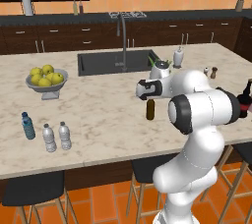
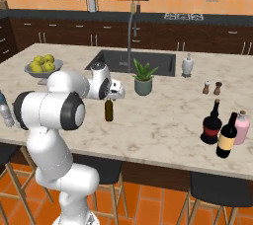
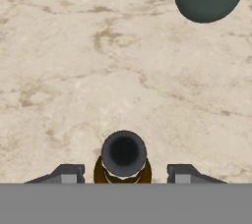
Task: Move the plastic bottles in the middle to the plastics group, and the glass bottles in the middle to the glass group.
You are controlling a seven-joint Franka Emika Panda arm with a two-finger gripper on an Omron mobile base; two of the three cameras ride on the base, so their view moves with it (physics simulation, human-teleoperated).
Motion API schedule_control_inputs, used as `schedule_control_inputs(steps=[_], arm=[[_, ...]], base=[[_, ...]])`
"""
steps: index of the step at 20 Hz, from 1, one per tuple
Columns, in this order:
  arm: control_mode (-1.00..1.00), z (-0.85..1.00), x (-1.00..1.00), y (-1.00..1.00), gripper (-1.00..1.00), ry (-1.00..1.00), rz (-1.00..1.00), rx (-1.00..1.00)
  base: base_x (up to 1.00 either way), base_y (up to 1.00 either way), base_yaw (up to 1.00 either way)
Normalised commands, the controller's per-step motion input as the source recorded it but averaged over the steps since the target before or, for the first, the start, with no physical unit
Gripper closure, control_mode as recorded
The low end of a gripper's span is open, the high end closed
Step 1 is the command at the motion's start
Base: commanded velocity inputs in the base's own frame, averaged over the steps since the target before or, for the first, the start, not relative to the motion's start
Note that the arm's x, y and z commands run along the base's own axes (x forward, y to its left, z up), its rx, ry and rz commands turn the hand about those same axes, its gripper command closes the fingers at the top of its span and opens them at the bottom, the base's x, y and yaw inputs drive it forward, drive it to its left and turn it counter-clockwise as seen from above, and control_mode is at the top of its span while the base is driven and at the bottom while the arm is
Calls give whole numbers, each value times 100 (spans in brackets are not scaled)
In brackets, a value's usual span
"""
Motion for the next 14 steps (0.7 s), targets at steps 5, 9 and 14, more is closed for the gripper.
schedule_control_inputs(steps=[5, 9, 14], arm=[[-100, 0, 0, 0, 100, 0, 0, 0], [-100, 0, 0, 0, 100, 0, 0, 0], [-100, 33, -18, -14, 100, -1, 0, 1]], base=[[0, 0, 0], [0, 0, 0], [0, 0, 0]])
